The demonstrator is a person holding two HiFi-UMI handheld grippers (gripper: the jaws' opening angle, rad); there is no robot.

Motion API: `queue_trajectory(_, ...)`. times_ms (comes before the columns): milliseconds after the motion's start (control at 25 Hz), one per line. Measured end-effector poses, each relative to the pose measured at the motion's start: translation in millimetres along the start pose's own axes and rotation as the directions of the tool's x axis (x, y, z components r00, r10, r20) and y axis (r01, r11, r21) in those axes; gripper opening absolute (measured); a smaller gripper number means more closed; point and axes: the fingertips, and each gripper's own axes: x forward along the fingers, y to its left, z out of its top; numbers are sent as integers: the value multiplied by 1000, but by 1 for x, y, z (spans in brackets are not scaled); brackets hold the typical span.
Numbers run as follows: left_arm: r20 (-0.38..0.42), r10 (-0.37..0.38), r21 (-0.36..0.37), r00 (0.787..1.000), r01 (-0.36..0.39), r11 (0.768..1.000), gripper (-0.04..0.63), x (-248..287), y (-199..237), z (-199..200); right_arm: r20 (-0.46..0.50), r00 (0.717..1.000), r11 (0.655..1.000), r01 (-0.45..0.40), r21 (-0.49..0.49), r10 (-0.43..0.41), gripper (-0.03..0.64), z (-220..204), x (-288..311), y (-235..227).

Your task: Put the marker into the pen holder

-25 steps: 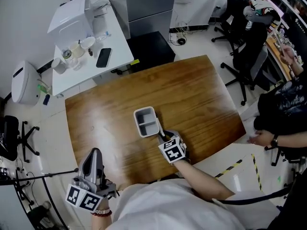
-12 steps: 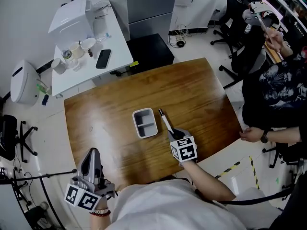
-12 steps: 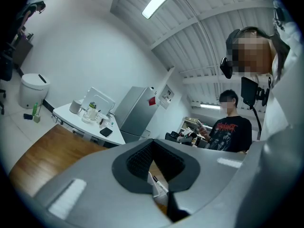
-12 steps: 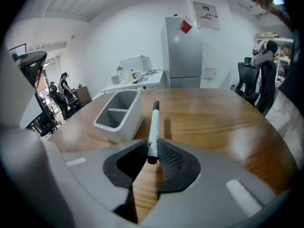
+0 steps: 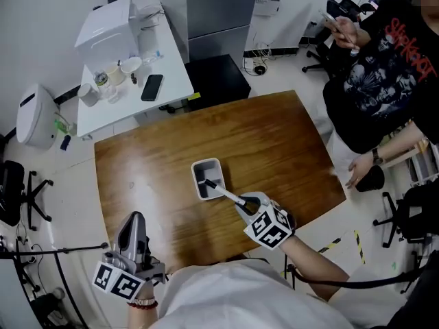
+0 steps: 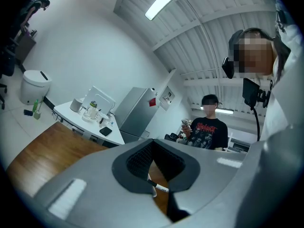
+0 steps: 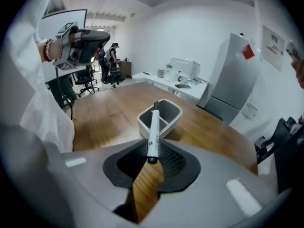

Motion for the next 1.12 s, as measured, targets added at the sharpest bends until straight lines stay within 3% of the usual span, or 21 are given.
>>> queue_trajectory(200, 12, -1, -6, 1000, 1, 1000, -23, 0, 1, 8, -73, 997, 990, -49, -135, 39, 67, 5, 14, 14)
queue_trajectory(320, 14, -2, -7, 1000, 2, 1000, -23, -1, 0, 10, -97, 995, 986, -43, -160, 27, 69, 6, 12, 15)
queue_trajectory(960, 34, 30, -28, 999, -29, 999, -23, -9, 15, 12, -19, 999, 994, 27, -107, -29, 74, 34, 31, -4)
queue_trajectory(1120, 44, 42, -26, 998, -41, 999, -23, -15, 16, 14, 43, 998, 998, 49, -30, -48, 158, 46, 34, -9)
